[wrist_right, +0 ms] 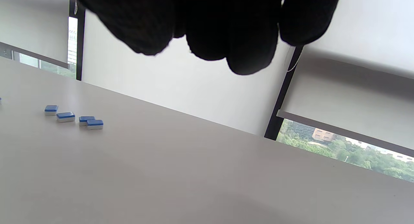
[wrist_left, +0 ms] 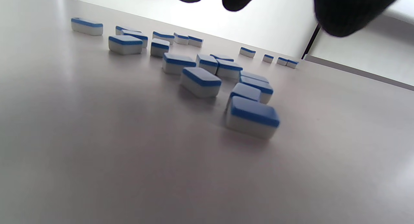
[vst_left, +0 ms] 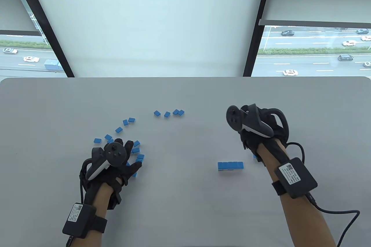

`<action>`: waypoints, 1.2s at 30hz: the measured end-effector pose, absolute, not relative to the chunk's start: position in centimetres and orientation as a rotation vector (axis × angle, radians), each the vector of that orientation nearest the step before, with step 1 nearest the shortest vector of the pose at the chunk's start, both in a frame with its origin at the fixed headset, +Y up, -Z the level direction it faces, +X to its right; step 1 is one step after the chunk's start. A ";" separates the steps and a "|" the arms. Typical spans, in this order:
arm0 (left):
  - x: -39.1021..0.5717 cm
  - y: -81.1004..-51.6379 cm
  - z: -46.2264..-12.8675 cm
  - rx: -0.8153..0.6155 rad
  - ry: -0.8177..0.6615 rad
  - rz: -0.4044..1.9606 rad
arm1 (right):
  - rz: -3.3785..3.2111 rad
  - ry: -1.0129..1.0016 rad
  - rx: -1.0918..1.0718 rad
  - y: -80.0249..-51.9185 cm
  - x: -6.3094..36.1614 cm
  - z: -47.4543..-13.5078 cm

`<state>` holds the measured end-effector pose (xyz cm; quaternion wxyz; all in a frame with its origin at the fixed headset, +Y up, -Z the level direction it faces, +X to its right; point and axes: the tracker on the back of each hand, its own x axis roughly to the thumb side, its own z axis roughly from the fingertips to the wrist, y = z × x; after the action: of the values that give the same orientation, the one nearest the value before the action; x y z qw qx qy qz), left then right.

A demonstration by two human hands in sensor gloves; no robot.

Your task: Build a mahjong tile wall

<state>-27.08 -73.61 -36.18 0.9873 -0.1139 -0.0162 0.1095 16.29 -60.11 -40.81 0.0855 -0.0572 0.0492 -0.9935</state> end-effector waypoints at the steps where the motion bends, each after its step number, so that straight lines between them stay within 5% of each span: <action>1: -27.1 -73.6 -36.2 -0.232 -0.031 0.221 | -2.972 0.176 -0.146 -60.2 17.3 -40.5; 16: -27.1 -73.9 -36.2 -0.248 -0.014 0.208 | -3.167 0.577 0.349 -66.8 29.2 -36.5; 30: -27.3 -74.1 -36.1 -0.259 -0.010 0.215 | -3.132 -0.095 0.272 -73.8 28.3 -38.9; 36: -27.3 -74.2 -36.1 -0.264 -0.012 0.216 | -3.117 -0.137 0.248 -74.5 27.8 -39.0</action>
<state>-27.26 -74.18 -36.13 0.9855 -0.1314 -0.0061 0.1073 27.77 -74.47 -39.03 0.0061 0.0792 -0.0439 -0.9959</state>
